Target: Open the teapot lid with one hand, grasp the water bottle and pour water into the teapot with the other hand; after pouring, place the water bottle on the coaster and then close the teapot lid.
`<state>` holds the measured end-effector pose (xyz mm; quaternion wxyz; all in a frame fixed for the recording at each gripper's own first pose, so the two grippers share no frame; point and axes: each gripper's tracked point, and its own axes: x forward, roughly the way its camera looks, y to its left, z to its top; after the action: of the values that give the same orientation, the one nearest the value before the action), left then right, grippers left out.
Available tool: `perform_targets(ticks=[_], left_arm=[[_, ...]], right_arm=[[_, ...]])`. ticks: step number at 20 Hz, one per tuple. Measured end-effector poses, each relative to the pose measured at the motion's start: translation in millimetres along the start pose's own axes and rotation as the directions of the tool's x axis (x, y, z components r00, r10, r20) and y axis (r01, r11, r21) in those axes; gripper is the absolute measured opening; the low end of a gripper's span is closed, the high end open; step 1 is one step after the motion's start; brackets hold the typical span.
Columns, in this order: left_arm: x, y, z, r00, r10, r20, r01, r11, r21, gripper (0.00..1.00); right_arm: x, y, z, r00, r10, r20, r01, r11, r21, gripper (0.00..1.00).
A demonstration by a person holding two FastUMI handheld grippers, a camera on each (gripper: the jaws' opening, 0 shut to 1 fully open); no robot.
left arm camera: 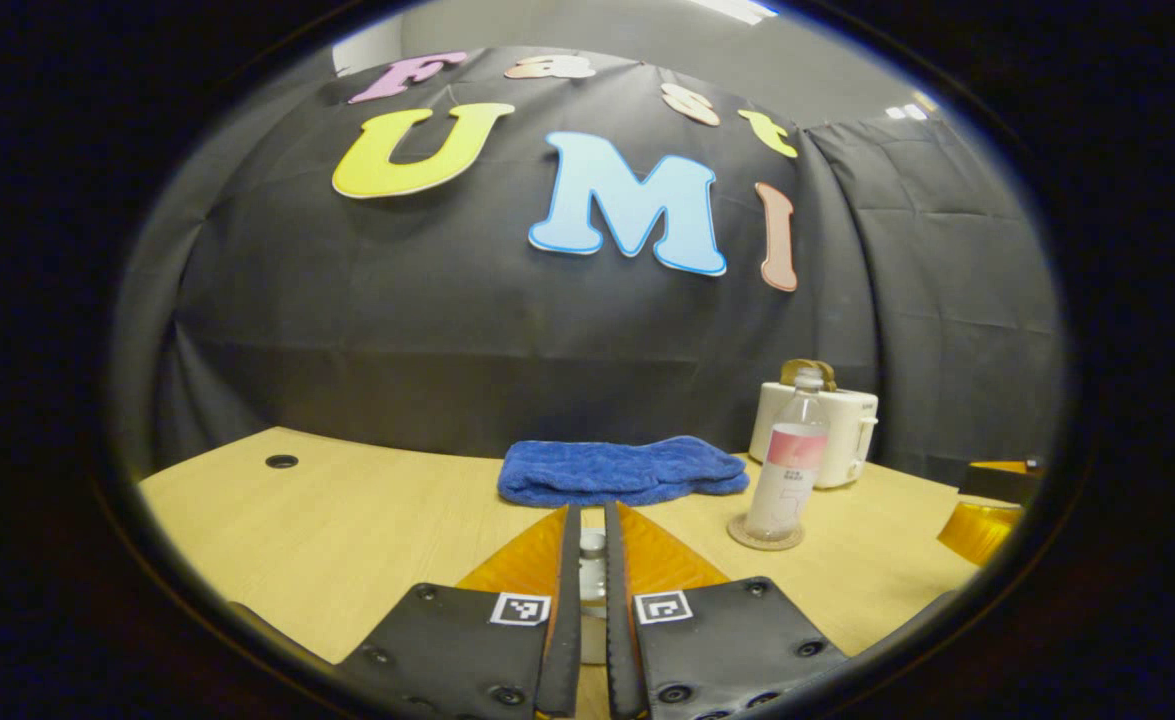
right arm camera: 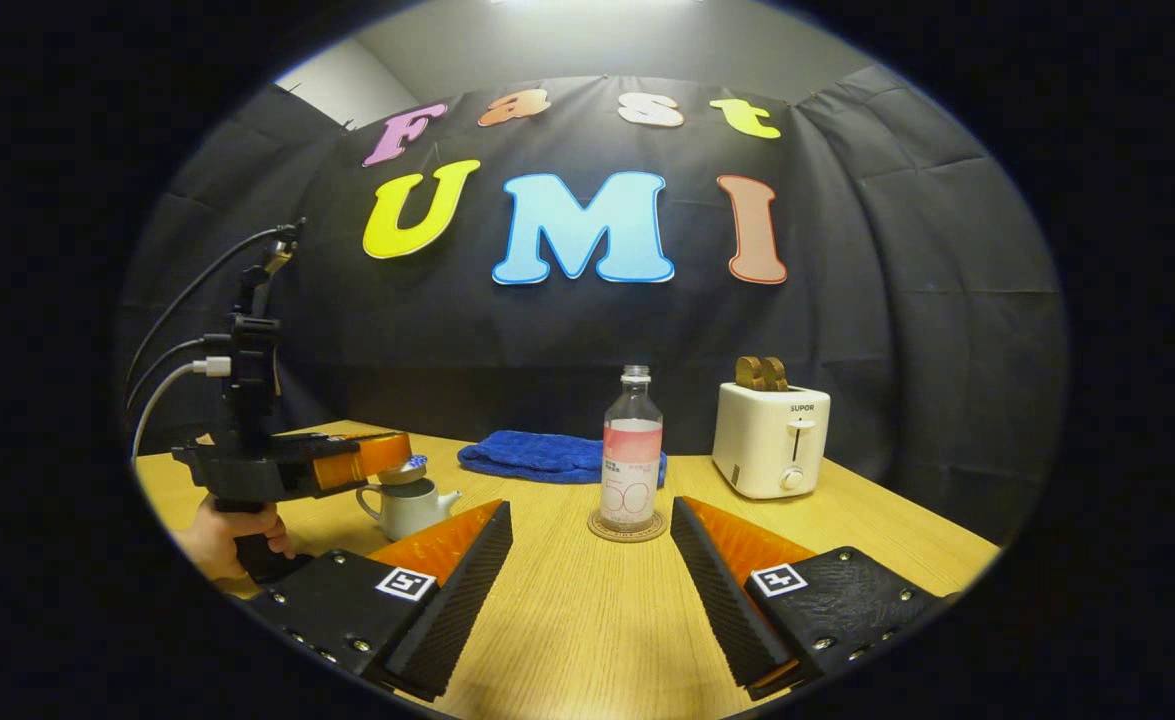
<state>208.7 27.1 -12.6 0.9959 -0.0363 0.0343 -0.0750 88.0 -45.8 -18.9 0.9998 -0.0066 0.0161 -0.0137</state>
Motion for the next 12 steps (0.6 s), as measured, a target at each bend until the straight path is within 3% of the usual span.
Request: perform_targets(ticks=[5, 12], left_arm=[[2.1, -7.5, -3.9, 1.0, 0.008, 0.003, -0.008, 0.998, 0.067, 0.17], [0.9, -9.4, -6.5, 1.0, 0.007, 0.002, -0.007, 0.998, 0.057, 0.2]], right_arm=[[3.2, 7.8, -2.8, 1.0, 0.025, -0.012, -0.025, 1.0, -0.017, 0.99], [5.5, 5.0, -8.7, 0.999, 0.026, -0.022, -0.026, 1.0, -0.009, 0.99]])
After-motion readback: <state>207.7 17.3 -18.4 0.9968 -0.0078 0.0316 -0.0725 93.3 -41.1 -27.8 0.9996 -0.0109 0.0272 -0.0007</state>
